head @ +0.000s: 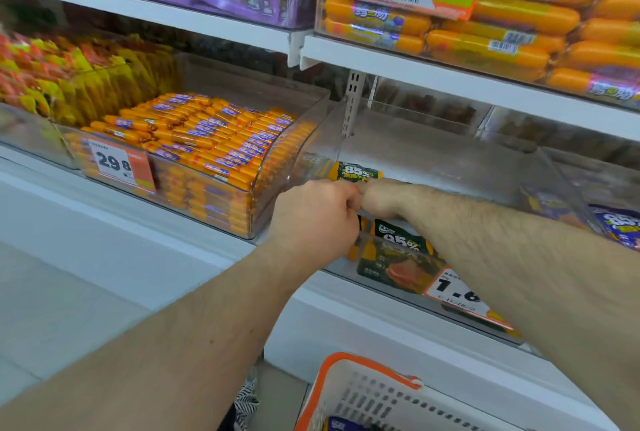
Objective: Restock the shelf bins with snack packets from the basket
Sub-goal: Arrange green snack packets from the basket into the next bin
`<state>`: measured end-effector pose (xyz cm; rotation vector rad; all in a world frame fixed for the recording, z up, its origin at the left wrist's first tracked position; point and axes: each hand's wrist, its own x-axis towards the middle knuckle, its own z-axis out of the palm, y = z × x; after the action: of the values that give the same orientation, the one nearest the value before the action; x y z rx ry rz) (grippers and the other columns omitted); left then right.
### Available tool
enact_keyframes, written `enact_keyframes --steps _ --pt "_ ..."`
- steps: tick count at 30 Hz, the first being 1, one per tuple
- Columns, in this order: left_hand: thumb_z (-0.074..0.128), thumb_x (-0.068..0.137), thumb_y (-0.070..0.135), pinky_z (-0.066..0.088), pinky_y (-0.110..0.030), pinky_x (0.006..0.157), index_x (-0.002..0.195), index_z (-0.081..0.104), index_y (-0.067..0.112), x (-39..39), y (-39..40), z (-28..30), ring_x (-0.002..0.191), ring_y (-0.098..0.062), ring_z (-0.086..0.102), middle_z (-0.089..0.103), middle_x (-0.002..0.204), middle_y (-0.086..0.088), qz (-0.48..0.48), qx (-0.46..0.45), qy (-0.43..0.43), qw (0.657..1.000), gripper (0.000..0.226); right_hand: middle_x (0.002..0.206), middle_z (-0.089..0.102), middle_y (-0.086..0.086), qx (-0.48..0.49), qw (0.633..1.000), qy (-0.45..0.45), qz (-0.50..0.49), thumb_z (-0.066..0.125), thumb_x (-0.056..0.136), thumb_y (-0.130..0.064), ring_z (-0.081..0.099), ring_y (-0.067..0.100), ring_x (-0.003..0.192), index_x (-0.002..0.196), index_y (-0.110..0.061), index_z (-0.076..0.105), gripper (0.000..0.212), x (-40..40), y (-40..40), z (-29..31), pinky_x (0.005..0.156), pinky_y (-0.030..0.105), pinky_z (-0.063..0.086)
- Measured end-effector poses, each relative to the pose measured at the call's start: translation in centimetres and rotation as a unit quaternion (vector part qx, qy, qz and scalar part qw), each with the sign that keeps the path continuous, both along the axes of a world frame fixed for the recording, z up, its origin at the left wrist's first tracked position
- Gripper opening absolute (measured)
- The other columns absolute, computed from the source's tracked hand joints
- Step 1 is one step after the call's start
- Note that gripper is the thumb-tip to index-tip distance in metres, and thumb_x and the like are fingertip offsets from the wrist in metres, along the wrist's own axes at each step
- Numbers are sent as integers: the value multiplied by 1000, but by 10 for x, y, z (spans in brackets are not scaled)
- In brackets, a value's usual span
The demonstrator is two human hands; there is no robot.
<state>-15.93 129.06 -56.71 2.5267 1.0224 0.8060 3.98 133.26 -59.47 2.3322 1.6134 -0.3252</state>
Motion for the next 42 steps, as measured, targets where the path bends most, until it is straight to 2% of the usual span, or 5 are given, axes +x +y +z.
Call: enact_keyframes --steps 12,18,27,34,42 --pt "55 80 21 48 -34 60 76 67 15 4 -28 20 63 -23 59 62 63 0 -59 34 -167 984 14 97 72 9 315 941 84 -86 52 90 -29 62 26 84 88 -12 73 27 -16 -70 44 76 39 55" --pt "57 80 20 39 -25 53 66 65 16 28 -77 2 56 -11 52 56 54 8 -231 -25 63 971 17 66 61 9 607 789 -26 92 46 75 -22 57 32 68 64 -5 63 27 -27 -168 34 63 37 43" --pt "51 82 16 39 -27 55 59 46 16 54 -120 -56 65 -23 49 54 62 -3 -350 -72 273 893 23 70 62 9 608 769 -89 178 55 78 -12 53 29 67 64 -5 63 17 -33 -277 -51 64 37 35" --pt "47 97 31 50 -43 92 109 66 16 57 -134 -89 99 -21 60 65 110 -1 -388 -94 504 765 27 77 64 0 199 969 74 -122 43 91 -30 56 21 71 80 -16 67 29 -31 -350 -197 67 34 50" --pt "45 98 31 47 -39 97 124 62 21 60 -130 -92 108 -18 57 61 121 1 -359 -85 524 768 33 138 49 5 -160 961 151 -170 65 77 -53 46 31 127 138 -23 46 70 -36 -386 -268 106 46 38"
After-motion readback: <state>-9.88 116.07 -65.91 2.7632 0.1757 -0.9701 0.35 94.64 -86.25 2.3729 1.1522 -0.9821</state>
